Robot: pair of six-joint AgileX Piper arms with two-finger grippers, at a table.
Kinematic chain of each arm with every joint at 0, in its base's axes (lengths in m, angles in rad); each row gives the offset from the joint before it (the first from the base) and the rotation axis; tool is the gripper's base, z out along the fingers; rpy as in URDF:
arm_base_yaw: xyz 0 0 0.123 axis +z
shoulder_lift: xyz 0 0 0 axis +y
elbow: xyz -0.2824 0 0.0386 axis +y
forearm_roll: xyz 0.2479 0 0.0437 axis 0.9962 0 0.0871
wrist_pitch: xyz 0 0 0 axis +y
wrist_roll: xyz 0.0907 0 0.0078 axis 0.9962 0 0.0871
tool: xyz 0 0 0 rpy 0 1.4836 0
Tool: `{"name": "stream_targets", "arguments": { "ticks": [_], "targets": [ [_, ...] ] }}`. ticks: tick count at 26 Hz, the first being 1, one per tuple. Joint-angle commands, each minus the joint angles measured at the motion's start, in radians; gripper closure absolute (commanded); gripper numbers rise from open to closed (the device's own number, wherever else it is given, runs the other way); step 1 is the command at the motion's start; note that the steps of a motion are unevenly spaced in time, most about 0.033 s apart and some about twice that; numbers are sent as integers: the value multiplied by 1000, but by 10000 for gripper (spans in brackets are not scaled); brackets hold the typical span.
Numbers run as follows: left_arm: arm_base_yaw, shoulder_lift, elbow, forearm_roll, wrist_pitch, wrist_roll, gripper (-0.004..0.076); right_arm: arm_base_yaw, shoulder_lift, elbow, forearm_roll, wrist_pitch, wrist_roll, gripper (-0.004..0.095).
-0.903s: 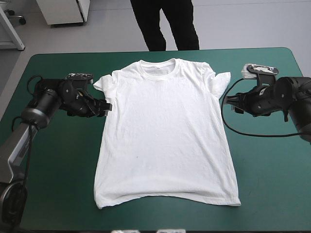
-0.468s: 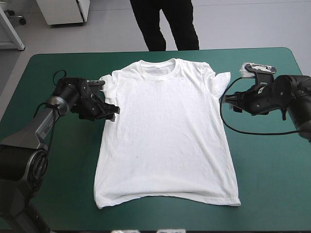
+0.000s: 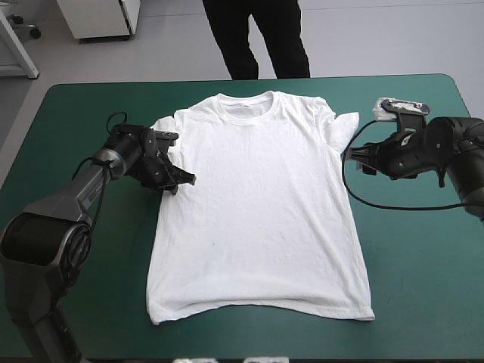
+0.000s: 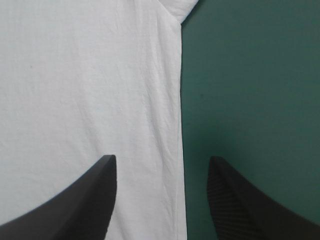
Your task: Fold the cloth
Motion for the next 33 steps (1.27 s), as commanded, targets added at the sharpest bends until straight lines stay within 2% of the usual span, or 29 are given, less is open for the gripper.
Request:
{"name": "stream_targets", "arguments": {
  "ticks": [1,2,10,17,20,30,33],
  "targets": [
    [-32,-14,-12,-82,-21,1,687,-7,-27,-35,11,-40,-10,399],
    [-32,-14,-12,-82,-21,1,735,-7,-27,-35,14,-40,-10,399],
    [-32,-14,-12,-78,-23,-4,733,30,24,-66,-18,46,-37,398],
    [-32,-14,-12,-80,-24,2,733,44,171,-167,-29,54,-50,315],
    [-32,-14,-12,-80,-26,2,733,44,243,-210,-29,62,-55,318],
    [-32,-14,-12,-78,-30,2,733,44,464,-262,-40,29,-83,331],
    [-32,-14,-12,-78,-37,2,733,49,492,-262,-40,-28,-83,332]
  ]
}}
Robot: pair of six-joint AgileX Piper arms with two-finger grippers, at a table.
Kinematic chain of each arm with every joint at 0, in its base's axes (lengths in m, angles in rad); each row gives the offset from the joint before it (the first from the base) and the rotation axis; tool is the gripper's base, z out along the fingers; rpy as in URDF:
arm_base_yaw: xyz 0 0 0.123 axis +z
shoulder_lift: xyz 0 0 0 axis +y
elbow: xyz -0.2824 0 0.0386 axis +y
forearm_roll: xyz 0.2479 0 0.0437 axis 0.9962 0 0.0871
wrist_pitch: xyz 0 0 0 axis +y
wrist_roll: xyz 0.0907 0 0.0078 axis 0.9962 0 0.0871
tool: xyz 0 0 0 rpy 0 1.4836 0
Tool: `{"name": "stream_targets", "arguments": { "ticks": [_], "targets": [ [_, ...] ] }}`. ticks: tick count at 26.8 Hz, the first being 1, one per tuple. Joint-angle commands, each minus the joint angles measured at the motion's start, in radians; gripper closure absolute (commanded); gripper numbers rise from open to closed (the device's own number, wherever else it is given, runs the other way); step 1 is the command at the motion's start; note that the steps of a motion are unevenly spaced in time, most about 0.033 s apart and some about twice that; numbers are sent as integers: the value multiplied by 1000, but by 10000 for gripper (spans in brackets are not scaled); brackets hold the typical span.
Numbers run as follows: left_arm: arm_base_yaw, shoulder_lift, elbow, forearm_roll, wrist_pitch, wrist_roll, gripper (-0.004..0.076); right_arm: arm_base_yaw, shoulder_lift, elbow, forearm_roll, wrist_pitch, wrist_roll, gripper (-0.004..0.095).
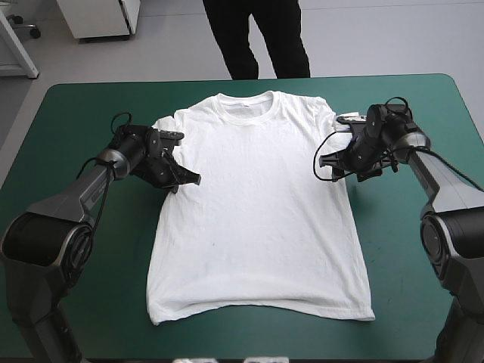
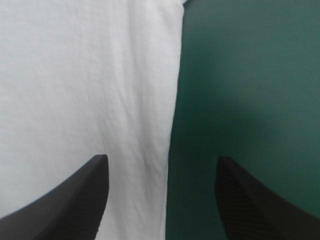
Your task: Fold the cloth
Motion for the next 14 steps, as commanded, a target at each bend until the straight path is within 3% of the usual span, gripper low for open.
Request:
{"name": "stream_targets", "arguments": {
  "ticks": [1,9,12,14],
  "targets": [
    [-13,-17,-10,-55,-26,-5,733,12,-34,-33,-1,-58,-12,351],
    [-13,-17,-10,-55,-30,-5,733,41,60,-33,-1,-52,21,442],
    [-13,-17,-10,-55,-30,-5,733,41,73,-31,2,-38,28,611],
    [-13,-17,-10,-55,-30,-5,733,43,73,-31,2,-29,24,797]
  ]
}}
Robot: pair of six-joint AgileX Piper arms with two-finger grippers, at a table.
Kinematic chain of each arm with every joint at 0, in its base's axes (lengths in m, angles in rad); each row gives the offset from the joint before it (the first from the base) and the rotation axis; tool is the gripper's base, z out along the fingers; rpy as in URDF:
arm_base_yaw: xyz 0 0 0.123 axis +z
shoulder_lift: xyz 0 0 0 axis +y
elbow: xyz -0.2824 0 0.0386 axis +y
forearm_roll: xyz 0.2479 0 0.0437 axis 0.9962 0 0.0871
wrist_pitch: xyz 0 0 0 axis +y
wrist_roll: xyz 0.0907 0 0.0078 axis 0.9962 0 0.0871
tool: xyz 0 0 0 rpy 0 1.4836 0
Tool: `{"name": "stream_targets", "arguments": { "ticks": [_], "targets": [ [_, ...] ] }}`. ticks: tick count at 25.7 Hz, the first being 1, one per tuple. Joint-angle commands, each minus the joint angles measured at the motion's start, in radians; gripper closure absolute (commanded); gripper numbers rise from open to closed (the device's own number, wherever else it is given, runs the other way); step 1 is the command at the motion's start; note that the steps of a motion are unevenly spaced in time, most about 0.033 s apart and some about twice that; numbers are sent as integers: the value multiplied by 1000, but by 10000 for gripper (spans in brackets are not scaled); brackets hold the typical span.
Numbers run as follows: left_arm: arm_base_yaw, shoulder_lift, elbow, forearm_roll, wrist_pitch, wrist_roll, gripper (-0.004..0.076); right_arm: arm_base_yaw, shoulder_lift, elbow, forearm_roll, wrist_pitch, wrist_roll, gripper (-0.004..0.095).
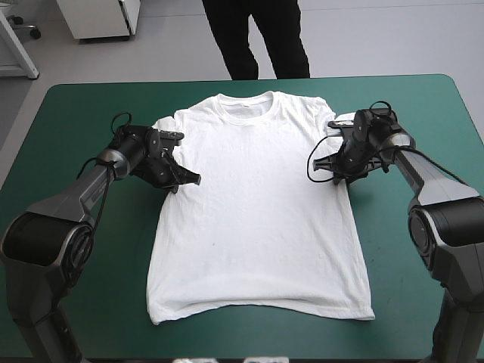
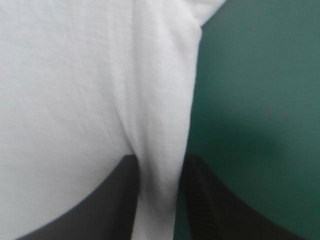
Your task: Fold the cloth
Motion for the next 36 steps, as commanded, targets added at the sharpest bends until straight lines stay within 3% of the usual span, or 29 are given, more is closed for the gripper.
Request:
{"name": "stream_targets", "arguments": {
  "ticks": [1,2,13,21,23,36],
  "targets": [
    [-13,-17,-10,-55,-25,-5,733,6,-11,-6,42,6,-5,871],
    [-13,-17,-10,-55,-25,-5,733,6,-11,-8,42,11,-12,924],
    [-11,-86,-150,-48,22,14,733,8,-158,-8,-4,24,-36,925],
    [-11,-287,-275,48,47,16,733,8,-450,-8,-105,-63,-30,925],
    [-11,-344,-275,61,30,16,733,8,-509,-18,-117,-94,-30,925],
    [-11,-566,-275,81,-153,11,733,8,-562,-358,-133,-24,-30,925]
  ]
}}
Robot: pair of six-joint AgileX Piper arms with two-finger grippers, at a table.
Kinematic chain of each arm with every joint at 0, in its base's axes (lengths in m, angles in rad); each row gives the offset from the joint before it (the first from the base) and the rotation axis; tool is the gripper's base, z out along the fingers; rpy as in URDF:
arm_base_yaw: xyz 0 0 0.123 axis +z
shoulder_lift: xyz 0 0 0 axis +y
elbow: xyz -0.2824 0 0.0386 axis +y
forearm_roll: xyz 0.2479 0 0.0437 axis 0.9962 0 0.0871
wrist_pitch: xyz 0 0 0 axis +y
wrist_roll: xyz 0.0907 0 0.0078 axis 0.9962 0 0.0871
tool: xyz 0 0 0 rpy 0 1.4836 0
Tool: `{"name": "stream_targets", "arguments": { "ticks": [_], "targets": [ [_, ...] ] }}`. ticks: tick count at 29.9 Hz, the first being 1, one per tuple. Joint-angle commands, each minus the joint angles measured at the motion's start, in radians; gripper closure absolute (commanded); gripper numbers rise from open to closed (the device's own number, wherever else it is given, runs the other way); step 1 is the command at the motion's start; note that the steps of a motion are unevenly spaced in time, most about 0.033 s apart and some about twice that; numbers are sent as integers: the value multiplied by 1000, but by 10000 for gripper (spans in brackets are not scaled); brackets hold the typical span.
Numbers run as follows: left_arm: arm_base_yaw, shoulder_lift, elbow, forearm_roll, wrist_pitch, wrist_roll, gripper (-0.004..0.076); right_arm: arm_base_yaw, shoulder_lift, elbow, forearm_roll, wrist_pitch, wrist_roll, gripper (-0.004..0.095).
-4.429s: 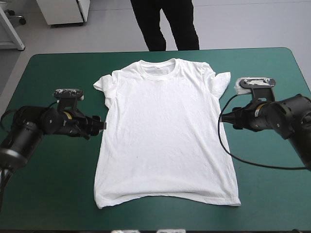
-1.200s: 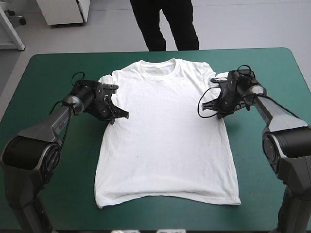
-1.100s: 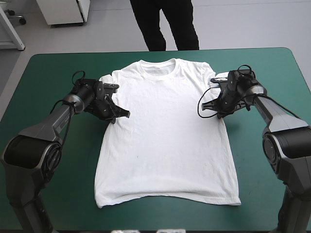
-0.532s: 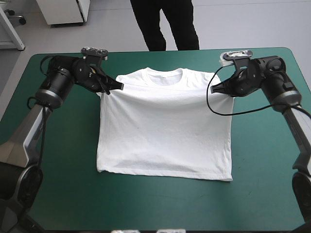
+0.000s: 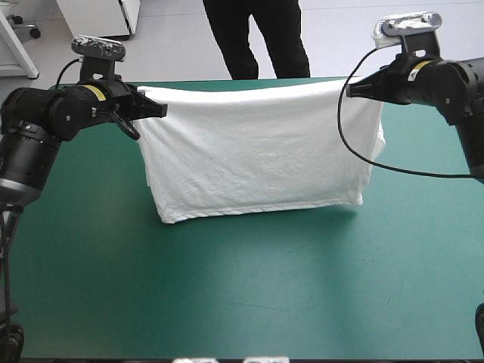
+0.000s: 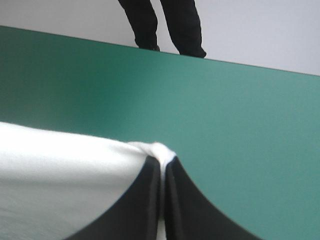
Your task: Fold the cloth
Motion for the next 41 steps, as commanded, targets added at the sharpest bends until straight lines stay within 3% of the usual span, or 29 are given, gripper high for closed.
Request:
{"name": "stream_targets", "arguments": {
  "ticks": [1,10,15,22,24,27,31,37,41],
  "targets": [
    [-3,-86,-36,5,-143,-5,733,-1,-42,-94,-17,-42,-6,925],
    [-3,-92,-36,20,-335,29,733,-1,-21,-124,-17,-68,-6,925],
    [-1,-12,-36,103,-520,17,733,-1,61,-124,-35,-217,-6,925],
    [68,117,-36,32,-812,15,733,-1,169,-128,-101,-452,-6,925],
    [77,135,-46,34,-850,15,733,-1,181,-130,-110,-503,-6,925],
    [77,166,-83,57,-880,27,733,-1,186,-130,-108,-549,-6,925],
    [77,200,-107,55,-881,27,733,-1,202,-126,-101,-511,-4,925],
    [77,236,-33,26,-701,23,733,-1,264,-77,-55,-384,44,925],
    [77,178,143,19,-688,23,733,-1,261,51,33,-312,-12,925]
  ]
}}
